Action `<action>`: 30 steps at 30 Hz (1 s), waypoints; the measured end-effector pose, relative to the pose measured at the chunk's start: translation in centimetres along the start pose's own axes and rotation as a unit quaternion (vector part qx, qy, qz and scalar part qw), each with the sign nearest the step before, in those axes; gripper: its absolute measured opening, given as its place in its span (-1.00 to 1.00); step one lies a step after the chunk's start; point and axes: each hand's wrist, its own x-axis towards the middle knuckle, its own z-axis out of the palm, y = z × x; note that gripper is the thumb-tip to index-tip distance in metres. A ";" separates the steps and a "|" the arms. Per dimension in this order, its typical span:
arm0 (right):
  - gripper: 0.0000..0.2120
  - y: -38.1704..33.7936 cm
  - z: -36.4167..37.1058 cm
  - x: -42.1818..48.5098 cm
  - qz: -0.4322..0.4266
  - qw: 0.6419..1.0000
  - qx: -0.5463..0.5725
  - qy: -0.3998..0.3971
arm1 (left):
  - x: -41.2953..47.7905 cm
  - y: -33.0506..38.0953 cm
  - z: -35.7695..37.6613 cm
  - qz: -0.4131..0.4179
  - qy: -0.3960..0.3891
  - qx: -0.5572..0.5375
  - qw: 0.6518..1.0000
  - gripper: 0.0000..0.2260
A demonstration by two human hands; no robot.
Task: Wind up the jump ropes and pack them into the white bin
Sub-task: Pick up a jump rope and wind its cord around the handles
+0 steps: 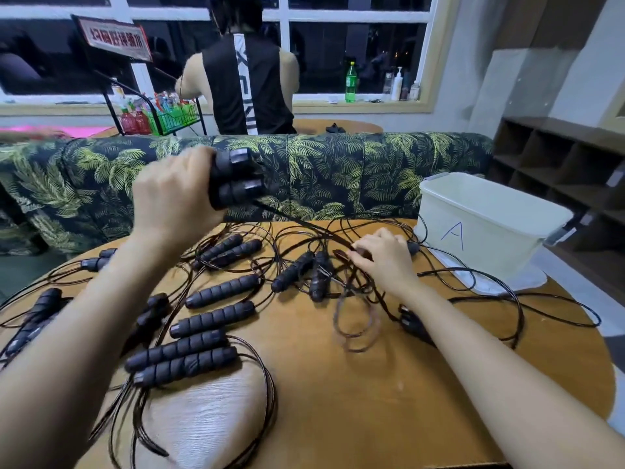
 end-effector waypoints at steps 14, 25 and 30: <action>-0.70 -5.0 -3.7 5.8 -0.048 0.996 0.026 0.077 | -4.1 -0.3 0.9 -0.151 -0.175 -0.002 0.973 -0.62; -0.76 -5.9 1.1 0.5 -0.066 0.988 -0.096 -0.106 | -3.9 10.8 3.3 -0.398 -0.300 -0.667 0.554 -0.51; -0.89 -4.6 0.5 -0.8 0.032 0.998 0.036 -0.047 | -2.5 12.4 2.6 -0.425 -0.286 -0.702 0.495 -0.78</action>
